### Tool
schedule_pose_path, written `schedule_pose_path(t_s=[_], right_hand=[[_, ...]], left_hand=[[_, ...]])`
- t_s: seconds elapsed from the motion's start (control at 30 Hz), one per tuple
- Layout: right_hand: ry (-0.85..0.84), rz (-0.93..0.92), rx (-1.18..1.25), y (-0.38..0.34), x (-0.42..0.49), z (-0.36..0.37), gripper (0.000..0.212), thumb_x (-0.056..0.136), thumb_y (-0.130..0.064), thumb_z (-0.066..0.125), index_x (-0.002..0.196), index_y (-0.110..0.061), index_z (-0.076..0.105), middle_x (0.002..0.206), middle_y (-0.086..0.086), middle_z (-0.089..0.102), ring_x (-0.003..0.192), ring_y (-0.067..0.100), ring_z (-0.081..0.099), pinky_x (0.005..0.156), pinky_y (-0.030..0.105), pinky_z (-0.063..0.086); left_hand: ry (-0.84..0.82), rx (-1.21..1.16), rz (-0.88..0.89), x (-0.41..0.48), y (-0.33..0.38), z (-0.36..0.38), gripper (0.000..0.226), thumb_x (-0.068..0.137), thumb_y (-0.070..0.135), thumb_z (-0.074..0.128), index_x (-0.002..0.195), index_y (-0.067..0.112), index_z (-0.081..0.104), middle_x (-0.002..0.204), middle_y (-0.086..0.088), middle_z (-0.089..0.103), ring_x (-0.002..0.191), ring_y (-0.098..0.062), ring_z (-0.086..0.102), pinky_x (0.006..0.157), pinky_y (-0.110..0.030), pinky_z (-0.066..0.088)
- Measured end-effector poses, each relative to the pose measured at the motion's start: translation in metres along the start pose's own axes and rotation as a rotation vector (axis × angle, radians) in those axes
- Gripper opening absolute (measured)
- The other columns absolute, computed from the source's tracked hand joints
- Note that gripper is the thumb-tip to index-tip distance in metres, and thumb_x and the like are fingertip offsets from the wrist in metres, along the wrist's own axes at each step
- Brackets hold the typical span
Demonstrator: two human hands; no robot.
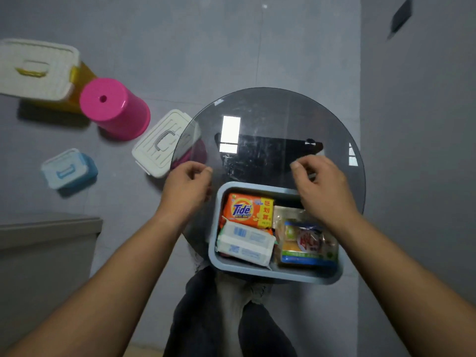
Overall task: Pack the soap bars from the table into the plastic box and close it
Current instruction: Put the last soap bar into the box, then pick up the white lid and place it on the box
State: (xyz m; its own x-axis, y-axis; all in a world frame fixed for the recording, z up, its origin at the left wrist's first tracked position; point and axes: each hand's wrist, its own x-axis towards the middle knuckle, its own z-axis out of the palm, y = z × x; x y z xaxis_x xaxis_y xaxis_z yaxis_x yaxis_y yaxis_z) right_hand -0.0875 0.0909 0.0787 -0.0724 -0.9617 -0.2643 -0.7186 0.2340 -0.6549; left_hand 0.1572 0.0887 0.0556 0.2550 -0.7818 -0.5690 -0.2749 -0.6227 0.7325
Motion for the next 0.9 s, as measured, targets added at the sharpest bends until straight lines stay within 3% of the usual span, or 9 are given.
schedule_pose_path(t_s=[0.1, 0.2, 0.3, 0.4, 0.53, 0.63, 0.7, 0.77, 0.9], right_hand=[[-0.085, -0.019, 0.014, -0.035, 0.046, 0.028, 0.027, 0.100, -0.035, 0.049, 0.107, -0.019, 0.070, 0.103, 0.001, 0.068, 0.094, 0.018, 0.062, 0.079, 0.030, 0.044], [-0.211, -0.009, 0.037, -0.067, 0.091, 0.067, 0.028, 0.102, -0.034, 0.049, 0.115, -0.019, 0.068, 0.105, -0.002, 0.068, 0.093, 0.016, 0.062, 0.081, 0.029, 0.043], [-0.322, 0.015, -0.003, -0.092, 0.135, 0.116, 0.030, 0.101, -0.032, 0.049, 0.121, -0.018, 0.066, 0.109, -0.003, 0.066, 0.097, 0.015, 0.061, 0.087, 0.031, 0.045], [-0.380, 0.034, -0.032, -0.107, 0.177, 0.169, 0.031, 0.099, -0.028, 0.050, 0.121, -0.014, 0.068, 0.117, 0.002, 0.069, 0.109, 0.021, 0.063, 0.097, 0.033, 0.046], [-0.399, 0.046, -0.091, -0.121, 0.212, 0.216, 0.027, 0.097, -0.025, 0.049, 0.110, -0.013, 0.069, 0.104, 0.002, 0.070, 0.102, 0.023, 0.064, 0.085, 0.030, 0.046], [-0.402, -0.034, -0.153, -0.130, 0.233, 0.244, 0.028, 0.097, -0.029, 0.050, 0.111, -0.016, 0.069, 0.109, 0.001, 0.071, 0.102, 0.021, 0.064, 0.085, 0.028, 0.045], [-0.411, -0.133, -0.246, -0.137, 0.258, 0.272, 0.032, 0.097, -0.033, 0.051, 0.116, -0.016, 0.069, 0.118, 0.003, 0.070, 0.109, 0.023, 0.063, 0.089, 0.030, 0.046], [-0.464, -0.177, -0.311, -0.145, 0.287, 0.304, 0.036, 0.096, -0.036, 0.051, 0.121, -0.015, 0.067, 0.125, 0.005, 0.068, 0.115, 0.025, 0.061, 0.092, 0.031, 0.045], [-0.601, -0.116, -0.433, -0.151, 0.343, 0.367, 0.049, 0.097, -0.041, 0.054, 0.133, -0.008, 0.059, 0.138, 0.011, 0.061, 0.126, 0.029, 0.055, 0.101, 0.033, 0.042]], left_hand=[[0.085, -0.018, -0.094, 0.043, -0.020, -0.034, 0.013, 0.094, 0.022, 0.061, 0.083, 0.016, 0.066, 0.076, -0.004, 0.066, 0.070, -0.020, 0.061, 0.069, -0.037, 0.053], [0.144, -0.037, -0.218, 0.090, -0.047, -0.061, 0.013, 0.088, 0.025, 0.062, 0.091, 0.012, 0.065, 0.092, -0.010, 0.070, 0.080, -0.027, 0.064, 0.073, -0.038, 0.056], [0.161, 0.010, -0.300, 0.131, -0.073, -0.082, 0.019, 0.088, 0.026, 0.062, 0.099, 0.011, 0.062, 0.096, -0.010, 0.067, 0.074, -0.023, 0.057, 0.064, -0.030, 0.043], [0.138, 0.013, -0.358, 0.171, -0.097, -0.095, 0.025, 0.087, 0.032, 0.059, 0.098, 0.009, 0.061, 0.091, -0.008, 0.063, 0.069, -0.022, 0.052, 0.064, -0.030, 0.043], [0.065, 0.003, -0.405, 0.209, -0.117, -0.106, 0.023, 0.086, 0.037, 0.057, 0.084, 0.016, 0.052, 0.081, -0.004, 0.056, 0.066, -0.021, 0.047, 0.067, -0.031, 0.041], [0.061, -0.008, -0.446, 0.233, -0.131, -0.114, 0.026, 0.084, 0.038, 0.056, 0.090, 0.013, 0.055, 0.088, -0.010, 0.061, 0.066, -0.022, 0.049, 0.063, -0.030, 0.038], [0.097, -0.046, -0.471, 0.257, -0.144, -0.121, 0.040, 0.086, 0.036, 0.057, 0.111, 0.005, 0.061, 0.106, -0.020, 0.067, 0.076, -0.025, 0.054, 0.064, -0.031, 0.039], [0.141, -0.062, -0.488, 0.285, -0.161, -0.127, 0.049, 0.091, 0.034, 0.059, 0.129, 0.004, 0.056, 0.125, -0.018, 0.064, 0.099, -0.031, 0.061, 0.076, -0.031, 0.042], [0.200, -0.093, -0.527, 0.332, -0.198, -0.135, 0.061, 0.094, 0.037, 0.062, 0.143, 0.005, 0.042, 0.145, -0.016, 0.052, 0.127, -0.035, 0.054, 0.091, -0.031, 0.039]])
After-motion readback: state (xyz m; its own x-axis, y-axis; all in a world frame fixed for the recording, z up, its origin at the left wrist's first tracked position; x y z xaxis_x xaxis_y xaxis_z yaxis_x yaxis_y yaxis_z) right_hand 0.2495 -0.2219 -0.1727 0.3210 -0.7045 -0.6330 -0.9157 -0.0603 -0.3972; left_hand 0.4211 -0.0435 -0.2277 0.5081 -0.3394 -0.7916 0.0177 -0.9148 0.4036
